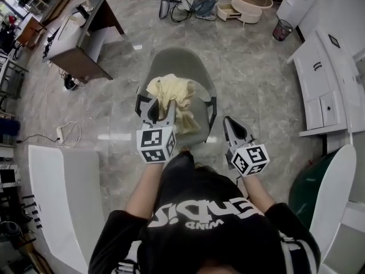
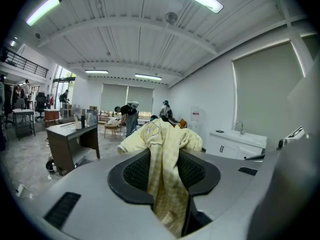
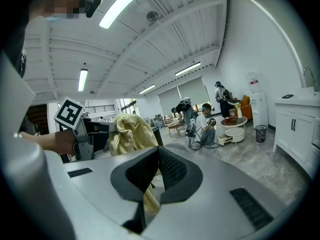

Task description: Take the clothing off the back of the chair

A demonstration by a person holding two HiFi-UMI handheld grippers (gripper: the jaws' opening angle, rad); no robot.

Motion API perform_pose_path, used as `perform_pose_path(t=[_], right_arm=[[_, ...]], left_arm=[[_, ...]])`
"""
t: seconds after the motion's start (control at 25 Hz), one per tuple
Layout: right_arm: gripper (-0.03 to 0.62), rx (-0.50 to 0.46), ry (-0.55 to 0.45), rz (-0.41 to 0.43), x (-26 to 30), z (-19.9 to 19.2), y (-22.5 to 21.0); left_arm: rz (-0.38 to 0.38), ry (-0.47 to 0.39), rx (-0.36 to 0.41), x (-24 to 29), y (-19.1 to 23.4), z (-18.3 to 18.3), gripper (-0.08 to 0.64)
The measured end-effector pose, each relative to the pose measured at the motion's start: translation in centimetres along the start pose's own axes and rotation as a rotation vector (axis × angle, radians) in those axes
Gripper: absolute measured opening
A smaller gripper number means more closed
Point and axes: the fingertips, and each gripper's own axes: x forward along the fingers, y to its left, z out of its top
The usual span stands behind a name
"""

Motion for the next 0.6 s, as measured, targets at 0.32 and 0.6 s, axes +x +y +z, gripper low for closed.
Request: perform_pose_path(t=[0.32, 0.6], right_arm=[[0.014, -0.002, -0.004, 0.029, -2.5, -0.5, 4.2], [0.014, -0.018, -0.007, 0.036, -4.6, -2.0, 8.1]], left_arm=[[0.005, 0.019, -0.021, -7.4, -0.5, -2.1, 0.149], [0.002, 0.004, -0.007, -13.5, 0.2, -4.1, 0.149]])
